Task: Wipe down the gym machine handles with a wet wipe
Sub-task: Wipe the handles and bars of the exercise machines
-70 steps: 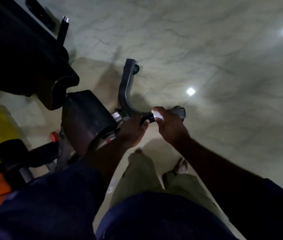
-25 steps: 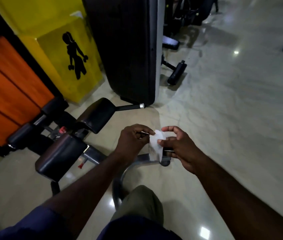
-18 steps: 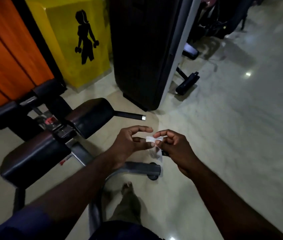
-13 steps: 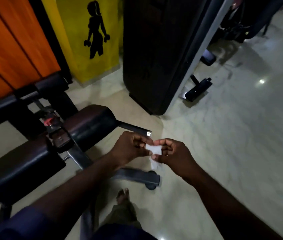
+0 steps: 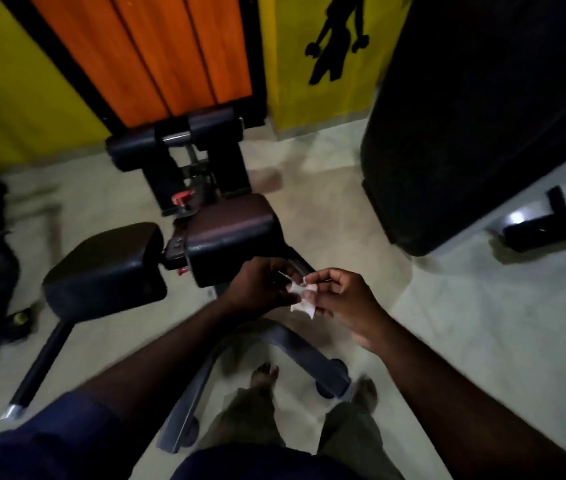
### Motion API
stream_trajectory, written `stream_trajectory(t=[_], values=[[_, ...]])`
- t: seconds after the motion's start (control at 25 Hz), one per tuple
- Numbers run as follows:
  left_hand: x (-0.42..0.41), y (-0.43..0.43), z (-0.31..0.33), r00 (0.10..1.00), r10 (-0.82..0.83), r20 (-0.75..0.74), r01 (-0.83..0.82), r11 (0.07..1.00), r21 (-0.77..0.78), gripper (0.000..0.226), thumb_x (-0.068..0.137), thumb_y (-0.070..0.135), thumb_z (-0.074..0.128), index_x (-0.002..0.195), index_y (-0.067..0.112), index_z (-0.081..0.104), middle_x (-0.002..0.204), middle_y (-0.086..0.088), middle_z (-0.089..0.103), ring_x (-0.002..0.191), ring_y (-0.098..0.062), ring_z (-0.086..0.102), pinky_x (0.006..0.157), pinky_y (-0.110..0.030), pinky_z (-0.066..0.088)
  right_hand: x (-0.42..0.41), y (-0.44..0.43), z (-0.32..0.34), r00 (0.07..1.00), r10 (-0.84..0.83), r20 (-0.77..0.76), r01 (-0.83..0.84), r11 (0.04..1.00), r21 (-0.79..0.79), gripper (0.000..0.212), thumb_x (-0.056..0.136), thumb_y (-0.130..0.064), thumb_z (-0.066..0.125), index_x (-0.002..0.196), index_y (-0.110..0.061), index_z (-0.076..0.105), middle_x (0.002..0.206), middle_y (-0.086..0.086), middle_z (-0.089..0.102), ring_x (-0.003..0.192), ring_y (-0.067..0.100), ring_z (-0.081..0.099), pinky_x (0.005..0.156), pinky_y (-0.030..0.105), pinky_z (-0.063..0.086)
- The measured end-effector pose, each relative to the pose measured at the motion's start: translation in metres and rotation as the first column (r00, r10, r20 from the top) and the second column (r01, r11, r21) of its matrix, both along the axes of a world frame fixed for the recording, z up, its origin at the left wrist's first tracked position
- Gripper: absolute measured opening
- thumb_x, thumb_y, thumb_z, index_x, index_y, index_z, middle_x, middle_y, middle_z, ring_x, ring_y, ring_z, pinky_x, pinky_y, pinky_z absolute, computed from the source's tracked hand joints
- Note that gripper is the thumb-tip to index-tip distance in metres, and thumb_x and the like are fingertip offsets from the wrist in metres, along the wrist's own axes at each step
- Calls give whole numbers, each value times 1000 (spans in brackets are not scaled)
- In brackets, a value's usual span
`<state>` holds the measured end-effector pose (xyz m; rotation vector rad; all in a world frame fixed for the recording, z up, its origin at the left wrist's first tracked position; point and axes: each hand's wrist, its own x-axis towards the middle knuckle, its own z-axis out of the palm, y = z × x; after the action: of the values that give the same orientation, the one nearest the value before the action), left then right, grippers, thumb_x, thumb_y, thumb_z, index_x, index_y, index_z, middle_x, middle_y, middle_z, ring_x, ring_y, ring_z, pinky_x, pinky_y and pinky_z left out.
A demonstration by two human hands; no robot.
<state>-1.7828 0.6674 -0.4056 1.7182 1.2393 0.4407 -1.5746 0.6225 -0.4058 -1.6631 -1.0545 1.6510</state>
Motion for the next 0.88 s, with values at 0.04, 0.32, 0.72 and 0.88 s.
stream_trajectory(t=[0.04, 0.32, 0.72, 0.88], values=[[0, -4, -1, 998, 39, -41, -39, 999, 2, 30, 71, 11, 95, 94, 21, 79, 85, 3, 78, 72, -2, 72, 74, -28, 60, 2, 7, -7, 997, -6, -76, 7, 1000, 4, 29, 79, -7, 85, 105, -14, 73, 103, 13, 79, 96, 26, 73, 81, 41, 58], [-17, 69, -37, 895, 6, -446, 204, 884, 421, 45, 88, 40, 63, 115, 6, 74, 119, -15, 71, 106, -33, 67, 89, -43, 51, 3, 92, -81, 999, -38, -32, 43, 985, 166, 28, 85, -7, 80, 109, -22, 77, 105, -5, 78, 96, 10, 73, 87, 25, 57], [-13, -5, -379, 796, 23, -605, -140, 979, -147, 122, 70, 103, 4, 146, 19, 50, 153, -14, 48, 138, -35, 44, 116, -47, 29, -5, 83, -135, 503, 168, 848, -700, 654, 286, 60, 93, -38, 68, 143, -10, 50, 140, 11, 57, 122, 31, 58, 97, 43, 53], [18, -83, -408, 804, 430, -410, -584, 699, -412, 60, 93, 56, 20, 142, 27, 39, 141, -12, 53, 124, -37, 56, 99, -48, 47, -23, 92, -144, 344, 189, 920, -771, 616, 162, 65, 100, -37, 56, 147, 6, 41, 107, 16, 68, 91, 31, 68, 77, 41, 55]])
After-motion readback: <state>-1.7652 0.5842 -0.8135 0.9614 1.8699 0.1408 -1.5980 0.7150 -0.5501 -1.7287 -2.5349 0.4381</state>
